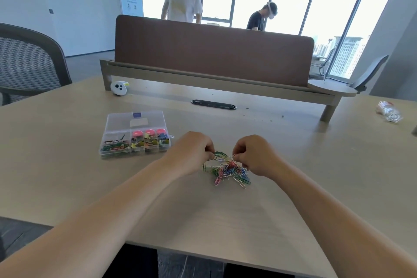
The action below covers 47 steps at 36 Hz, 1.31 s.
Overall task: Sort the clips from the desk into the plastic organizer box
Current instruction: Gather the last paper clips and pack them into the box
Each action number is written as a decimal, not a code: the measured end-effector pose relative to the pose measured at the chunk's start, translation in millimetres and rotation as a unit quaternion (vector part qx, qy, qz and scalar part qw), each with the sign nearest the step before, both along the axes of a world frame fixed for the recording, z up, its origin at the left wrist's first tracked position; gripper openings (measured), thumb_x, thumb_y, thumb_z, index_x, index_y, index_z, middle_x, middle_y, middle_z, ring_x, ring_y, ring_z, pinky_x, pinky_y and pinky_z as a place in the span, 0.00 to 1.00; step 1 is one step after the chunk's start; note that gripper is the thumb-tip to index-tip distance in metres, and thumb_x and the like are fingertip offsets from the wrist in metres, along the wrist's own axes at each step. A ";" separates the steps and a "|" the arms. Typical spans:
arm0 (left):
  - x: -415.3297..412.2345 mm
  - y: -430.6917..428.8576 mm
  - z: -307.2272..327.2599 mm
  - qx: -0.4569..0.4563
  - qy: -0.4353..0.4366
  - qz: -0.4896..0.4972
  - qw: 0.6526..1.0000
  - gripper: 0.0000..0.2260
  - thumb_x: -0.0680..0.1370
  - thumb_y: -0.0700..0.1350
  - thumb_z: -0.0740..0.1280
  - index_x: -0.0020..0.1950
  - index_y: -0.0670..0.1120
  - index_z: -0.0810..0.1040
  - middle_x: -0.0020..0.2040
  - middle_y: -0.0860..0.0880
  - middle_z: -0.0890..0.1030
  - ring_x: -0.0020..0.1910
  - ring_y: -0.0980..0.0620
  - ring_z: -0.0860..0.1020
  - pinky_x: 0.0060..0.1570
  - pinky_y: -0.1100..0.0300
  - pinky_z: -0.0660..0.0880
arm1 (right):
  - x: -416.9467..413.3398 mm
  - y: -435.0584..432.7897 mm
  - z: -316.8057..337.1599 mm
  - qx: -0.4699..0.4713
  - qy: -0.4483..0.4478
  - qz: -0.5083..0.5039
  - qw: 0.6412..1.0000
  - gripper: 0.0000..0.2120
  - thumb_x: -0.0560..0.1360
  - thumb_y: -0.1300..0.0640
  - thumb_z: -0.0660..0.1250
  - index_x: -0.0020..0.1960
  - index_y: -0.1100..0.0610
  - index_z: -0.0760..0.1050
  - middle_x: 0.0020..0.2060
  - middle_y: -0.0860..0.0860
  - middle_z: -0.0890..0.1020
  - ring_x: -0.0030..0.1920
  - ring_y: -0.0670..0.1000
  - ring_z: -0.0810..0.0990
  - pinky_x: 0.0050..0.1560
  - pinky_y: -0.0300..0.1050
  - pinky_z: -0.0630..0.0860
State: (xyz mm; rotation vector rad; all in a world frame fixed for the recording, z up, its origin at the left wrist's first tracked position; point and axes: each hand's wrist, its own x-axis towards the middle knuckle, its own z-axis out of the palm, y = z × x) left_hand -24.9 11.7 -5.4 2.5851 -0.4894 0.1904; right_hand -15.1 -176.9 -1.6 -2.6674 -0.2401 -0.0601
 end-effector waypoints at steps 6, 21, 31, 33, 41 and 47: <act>-4.4 10.3 3.4 -0.012 0.000 0.009 1.000 0.06 0.78 0.46 0.68 0.50 0.46 0.83 0.44 0.50 0.81 0.40 0.53 0.77 0.40 0.61 0.71 | -1.1 13.7 3.4 -0.006 -0.021 0.016 1.000 0.05 0.75 0.59 0.70 0.41 0.52 0.79 0.36 0.46 0.80 0.35 0.46 0.78 0.34 0.37 0.72; -4.7 70.0 3.1 -0.056 -0.019 0.046 0.997 0.05 0.77 0.47 0.69 0.48 0.48 0.83 0.39 0.56 0.77 0.36 0.60 0.74 0.34 0.66 0.66 | 5.8 77.6 14.2 0.020 -0.020 0.062 0.998 0.03 0.75 0.59 0.69 0.42 0.54 0.79 0.29 0.45 0.78 0.24 0.39 0.74 0.32 0.36 0.70; -0.8 143.1 24.3 -0.036 -0.031 0.118 0.992 0.05 0.76 0.45 0.68 0.48 0.49 0.83 0.43 0.53 0.82 0.43 0.53 0.78 0.44 0.57 0.75 | 24.4 148.3 26.0 0.036 -0.029 0.113 0.992 0.04 0.75 0.58 0.69 0.41 0.52 0.79 0.30 0.46 0.80 0.28 0.44 0.76 0.34 0.40 0.72; 0.4 156.9 26.5 -0.036 -0.043 0.137 0.989 0.04 0.76 0.46 0.69 0.47 0.49 0.84 0.42 0.54 0.81 0.43 0.53 0.77 0.41 0.58 0.73 | 28.1 163.5 28.1 0.038 -0.035 0.128 0.991 0.04 0.75 0.58 0.69 0.42 0.53 0.79 0.31 0.47 0.80 0.29 0.44 0.77 0.34 0.39 0.73; 14.4 200.4 26.1 -0.023 -0.058 0.165 0.984 0.05 0.75 0.47 0.70 0.47 0.48 0.84 0.42 0.53 0.80 0.43 0.54 0.76 0.37 0.63 0.66 | 47.9 214.2 20.9 0.023 -0.043 0.162 0.986 0.02 0.75 0.57 0.70 0.46 0.54 0.81 0.38 0.46 0.81 0.37 0.46 0.79 0.42 0.41 0.76; 31.0 217.3 21.8 -0.016 -0.053 0.179 0.982 0.06 0.76 0.47 0.69 0.50 0.48 0.84 0.47 0.51 0.82 0.43 0.55 0.75 0.42 0.62 0.66 | 62.0 238.0 16.9 0.018 -0.043 0.179 0.983 0.02 0.75 0.57 0.69 0.46 0.53 0.81 0.38 0.45 0.80 0.36 0.43 0.77 0.41 0.38 0.74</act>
